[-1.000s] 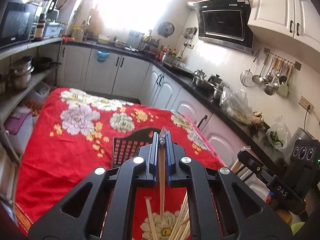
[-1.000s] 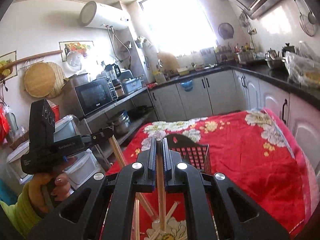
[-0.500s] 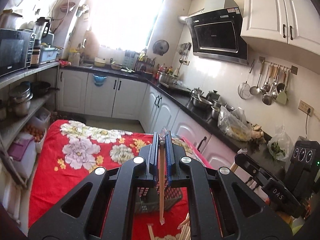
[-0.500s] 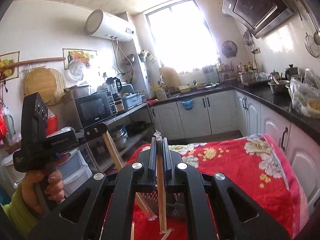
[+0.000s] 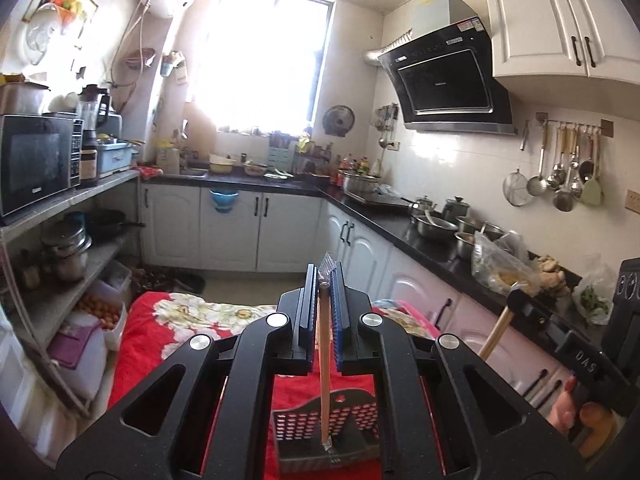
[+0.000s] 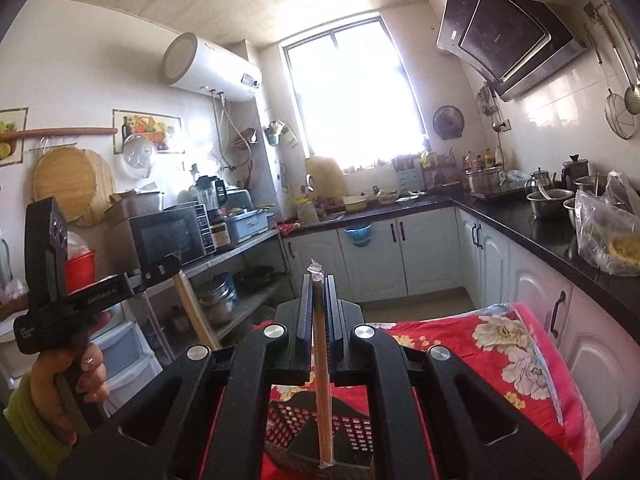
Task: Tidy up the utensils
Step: 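Lift both held chopsticks upright and carry them over the grey caddy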
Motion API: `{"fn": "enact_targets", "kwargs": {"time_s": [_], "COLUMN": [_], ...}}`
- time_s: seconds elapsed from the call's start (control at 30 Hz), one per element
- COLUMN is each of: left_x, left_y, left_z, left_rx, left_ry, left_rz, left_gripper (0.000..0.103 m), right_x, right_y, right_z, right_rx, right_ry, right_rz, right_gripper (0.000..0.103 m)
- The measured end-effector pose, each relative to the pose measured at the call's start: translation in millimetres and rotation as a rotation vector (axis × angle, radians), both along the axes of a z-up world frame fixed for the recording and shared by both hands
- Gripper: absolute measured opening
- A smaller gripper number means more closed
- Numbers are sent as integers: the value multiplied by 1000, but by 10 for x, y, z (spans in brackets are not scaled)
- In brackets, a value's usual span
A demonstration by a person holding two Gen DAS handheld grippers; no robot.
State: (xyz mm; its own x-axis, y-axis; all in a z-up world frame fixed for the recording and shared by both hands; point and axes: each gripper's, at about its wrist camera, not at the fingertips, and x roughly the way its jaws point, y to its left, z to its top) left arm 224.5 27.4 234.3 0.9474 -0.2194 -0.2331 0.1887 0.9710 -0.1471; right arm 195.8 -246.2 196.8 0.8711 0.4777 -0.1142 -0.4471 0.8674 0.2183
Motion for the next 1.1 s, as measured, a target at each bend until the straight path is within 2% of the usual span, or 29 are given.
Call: {"fn": "enact_targets", "kwargs": {"time_s": [0.17, 0.33, 0.77, 0.87, 1.1], "left_x": [102, 207, 335, 366, 418], "left_y": [32, 67, 97, 128, 126], "left_z": [-176, -424, -964, -1044, -1204], "left_rx": [12, 2, -3, -9, -7], "left_ry": [11, 57, 111, 124, 143], "left_rz": [26, 29, 33, 34, 30], "left_gripper": [4, 4, 4, 4, 4], "right_x": [112, 191, 365, 388, 381], "right_y": [8, 33, 111, 115, 145], "right_z": [-102, -262, -767, -729, -449], "right_rx": [-2, -13, 3, 20, 25], "right_ry": [1, 9, 77, 84, 7], "right_rz": [-29, -47, -57, -43, -40], "right_gripper": [6, 6, 6, 6, 6]}}
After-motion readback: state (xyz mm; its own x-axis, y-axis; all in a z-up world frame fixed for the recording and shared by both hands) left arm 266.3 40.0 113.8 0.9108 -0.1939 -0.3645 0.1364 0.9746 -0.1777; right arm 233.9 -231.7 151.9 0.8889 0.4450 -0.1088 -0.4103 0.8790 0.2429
